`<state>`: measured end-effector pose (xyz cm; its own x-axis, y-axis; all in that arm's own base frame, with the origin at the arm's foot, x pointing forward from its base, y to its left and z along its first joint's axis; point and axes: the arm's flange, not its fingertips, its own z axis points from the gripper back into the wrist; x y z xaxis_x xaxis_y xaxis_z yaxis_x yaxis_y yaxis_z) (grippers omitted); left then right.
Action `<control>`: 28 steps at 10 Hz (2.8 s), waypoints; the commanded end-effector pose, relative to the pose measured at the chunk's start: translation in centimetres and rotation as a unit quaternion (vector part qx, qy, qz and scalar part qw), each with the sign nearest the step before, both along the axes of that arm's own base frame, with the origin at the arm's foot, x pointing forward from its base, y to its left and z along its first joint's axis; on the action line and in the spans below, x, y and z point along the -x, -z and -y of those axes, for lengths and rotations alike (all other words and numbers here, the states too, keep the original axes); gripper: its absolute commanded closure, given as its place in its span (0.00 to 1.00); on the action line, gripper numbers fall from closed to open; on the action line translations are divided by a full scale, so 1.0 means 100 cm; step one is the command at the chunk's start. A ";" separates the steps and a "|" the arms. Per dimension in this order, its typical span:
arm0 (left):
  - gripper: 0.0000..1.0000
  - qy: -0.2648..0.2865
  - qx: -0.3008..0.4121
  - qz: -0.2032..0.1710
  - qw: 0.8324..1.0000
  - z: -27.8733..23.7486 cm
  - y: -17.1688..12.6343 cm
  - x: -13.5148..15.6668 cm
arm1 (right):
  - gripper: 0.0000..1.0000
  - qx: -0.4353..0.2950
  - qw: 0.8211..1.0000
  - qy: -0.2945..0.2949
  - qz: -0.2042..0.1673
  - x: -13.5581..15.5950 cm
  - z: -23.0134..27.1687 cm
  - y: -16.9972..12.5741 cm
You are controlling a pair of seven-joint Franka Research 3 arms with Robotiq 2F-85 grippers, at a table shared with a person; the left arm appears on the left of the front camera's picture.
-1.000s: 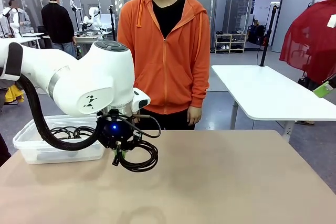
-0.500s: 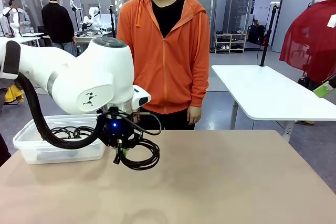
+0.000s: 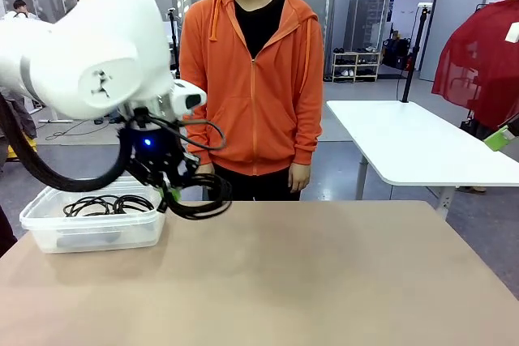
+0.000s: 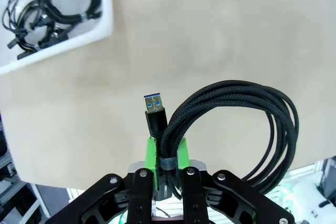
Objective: Organize and store the cables.
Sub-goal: Place the USB Extension Cable into the Organizing box.
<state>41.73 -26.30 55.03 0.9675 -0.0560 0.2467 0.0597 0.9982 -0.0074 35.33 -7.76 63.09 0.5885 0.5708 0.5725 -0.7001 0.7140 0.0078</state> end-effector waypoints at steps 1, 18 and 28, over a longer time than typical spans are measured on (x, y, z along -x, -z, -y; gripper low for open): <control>0.83 0.063 0.002 -0.016 0.998 -0.040 -0.004 -0.021 | 0.00 0.004 1.000 -0.002 -0.002 0.002 0.000 0.000; 0.83 -0.066 0.031 -0.039 0.997 -0.207 -0.024 -0.131 | 0.00 0.004 1.000 -0.002 -0.002 0.002 0.000 0.000; 0.83 -0.135 0.007 -0.126 0.983 -0.200 0.071 -0.244 | 0.00 0.004 1.000 -0.002 -0.002 0.002 0.000 0.000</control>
